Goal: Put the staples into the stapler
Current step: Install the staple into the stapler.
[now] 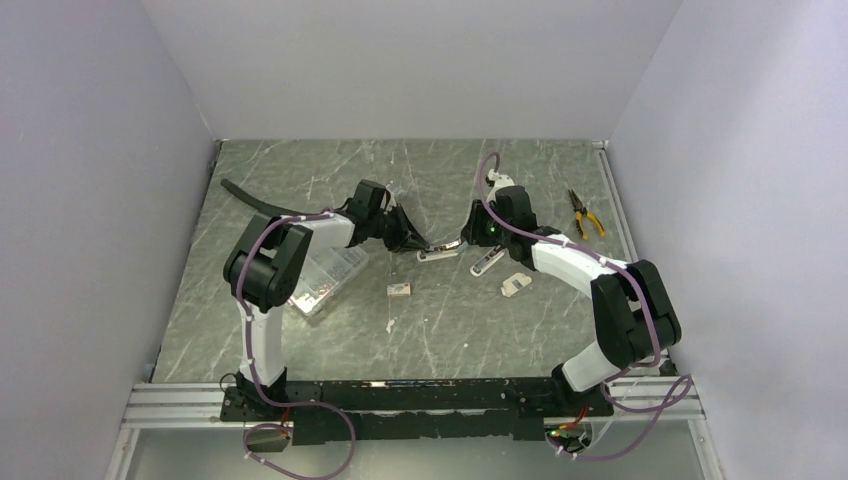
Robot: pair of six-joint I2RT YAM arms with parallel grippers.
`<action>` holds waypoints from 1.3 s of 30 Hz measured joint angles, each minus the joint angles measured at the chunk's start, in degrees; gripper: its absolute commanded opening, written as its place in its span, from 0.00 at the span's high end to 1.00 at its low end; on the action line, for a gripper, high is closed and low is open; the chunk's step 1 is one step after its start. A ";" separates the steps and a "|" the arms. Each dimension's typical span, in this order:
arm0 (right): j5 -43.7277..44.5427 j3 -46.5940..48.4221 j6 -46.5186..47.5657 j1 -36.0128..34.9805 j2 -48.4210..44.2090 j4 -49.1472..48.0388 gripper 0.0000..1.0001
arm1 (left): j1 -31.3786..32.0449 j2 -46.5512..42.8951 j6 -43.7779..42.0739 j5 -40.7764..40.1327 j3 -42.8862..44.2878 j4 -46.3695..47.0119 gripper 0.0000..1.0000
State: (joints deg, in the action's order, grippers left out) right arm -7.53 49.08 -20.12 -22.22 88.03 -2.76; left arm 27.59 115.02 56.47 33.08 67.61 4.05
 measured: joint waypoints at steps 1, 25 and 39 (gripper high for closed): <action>0.00 0.00 0.02 0.00 0.00 -0.02 0.64 | 0.00 0.00 0.00 -0.02 0.00 0.00 0.97; -0.02 0.00 0.22 0.00 -0.02 -0.11 0.63 | 0.87 1.31 -1.27 -1.07 4.02 -5.44 0.97; -0.04 0.00 0.61 0.00 -0.02 -0.24 0.63 | 1.22 2.99 -1.27 -1.07 6.75 -8.26 0.97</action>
State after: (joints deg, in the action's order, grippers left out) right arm -7.57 49.08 -19.51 -22.22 88.01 -3.01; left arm 28.82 118.02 55.20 32.01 74.37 -4.21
